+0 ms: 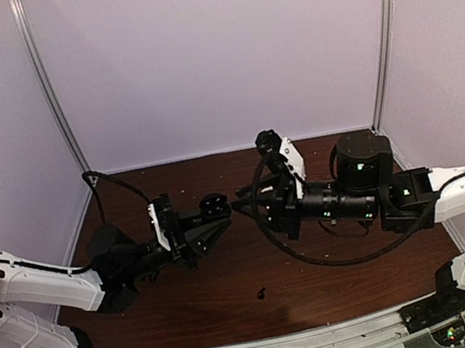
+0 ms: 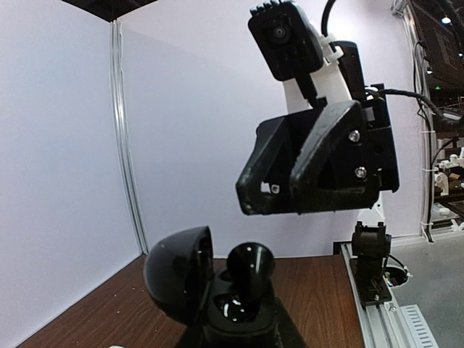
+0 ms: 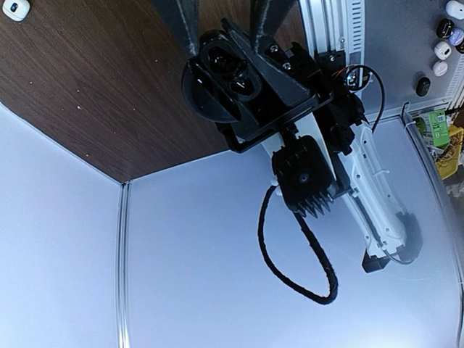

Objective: Insert the wireless bluetooth earbuds into the charging case
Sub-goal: Insert the left earbud into the left side groove of the charging case, then adjust the left earbud in the left side groove of the charging case.

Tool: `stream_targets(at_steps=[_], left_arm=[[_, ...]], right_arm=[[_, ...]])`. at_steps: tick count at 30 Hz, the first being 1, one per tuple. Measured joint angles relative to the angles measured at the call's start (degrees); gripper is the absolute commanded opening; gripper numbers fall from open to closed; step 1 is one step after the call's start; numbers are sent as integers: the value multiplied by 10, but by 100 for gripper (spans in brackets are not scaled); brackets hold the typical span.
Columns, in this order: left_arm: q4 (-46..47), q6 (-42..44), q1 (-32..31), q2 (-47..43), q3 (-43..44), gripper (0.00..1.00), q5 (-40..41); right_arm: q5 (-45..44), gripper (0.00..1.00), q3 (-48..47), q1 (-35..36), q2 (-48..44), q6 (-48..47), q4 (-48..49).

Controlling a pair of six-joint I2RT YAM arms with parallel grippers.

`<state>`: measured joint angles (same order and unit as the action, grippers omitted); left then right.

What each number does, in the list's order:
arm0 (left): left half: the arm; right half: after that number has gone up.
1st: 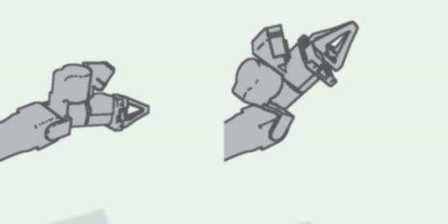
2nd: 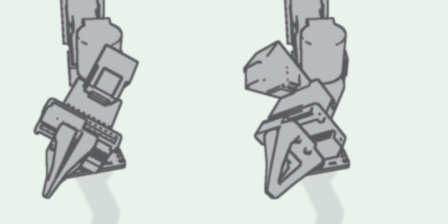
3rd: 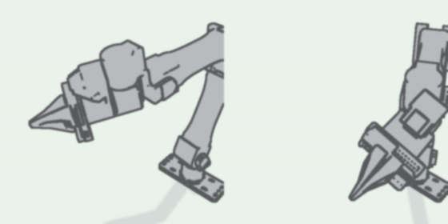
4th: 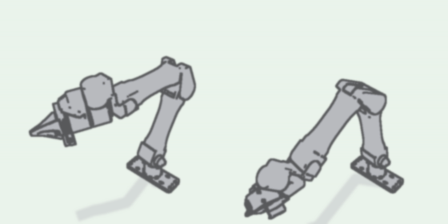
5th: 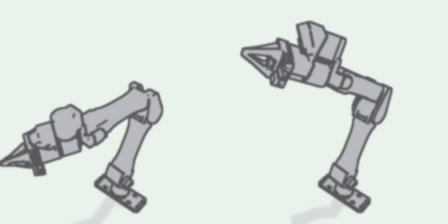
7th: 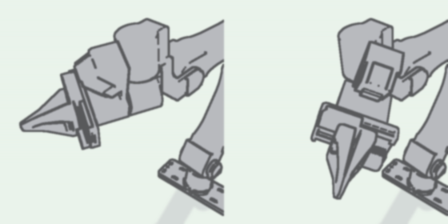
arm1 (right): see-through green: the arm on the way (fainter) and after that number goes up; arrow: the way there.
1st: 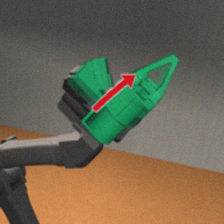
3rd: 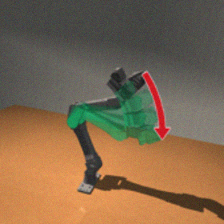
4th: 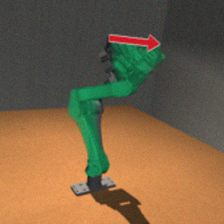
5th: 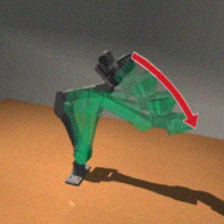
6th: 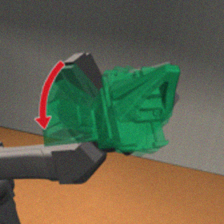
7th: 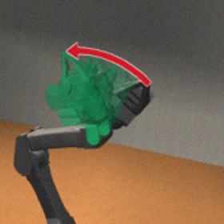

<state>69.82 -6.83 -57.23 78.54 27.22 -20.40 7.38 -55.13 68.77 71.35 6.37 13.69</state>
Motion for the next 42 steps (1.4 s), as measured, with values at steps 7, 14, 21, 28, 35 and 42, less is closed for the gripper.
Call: stream_targets(at_steps=[7,14,21,28,35,42], left_arm=[[4,-2,0,0,0,8,0],[5,-2,0,0,0,8,0],[5,-2,0,3,0,8,-5],[3,-2,0,3,0,8,-10],[-8,2,-1,3,0,8,-16],[-14,9,-1,3,2,8,-20]], right_arm=[[3,12,-9,0,16,-3,-28],[7,10,-27,0,32,-4,-41],[6,8,-40,0,42,-6,-41],[5,5,-43,0,46,-7,-42],[5,3,-46,0,53,-9,-44],[12,3,-58,0,63,-18,-49]])
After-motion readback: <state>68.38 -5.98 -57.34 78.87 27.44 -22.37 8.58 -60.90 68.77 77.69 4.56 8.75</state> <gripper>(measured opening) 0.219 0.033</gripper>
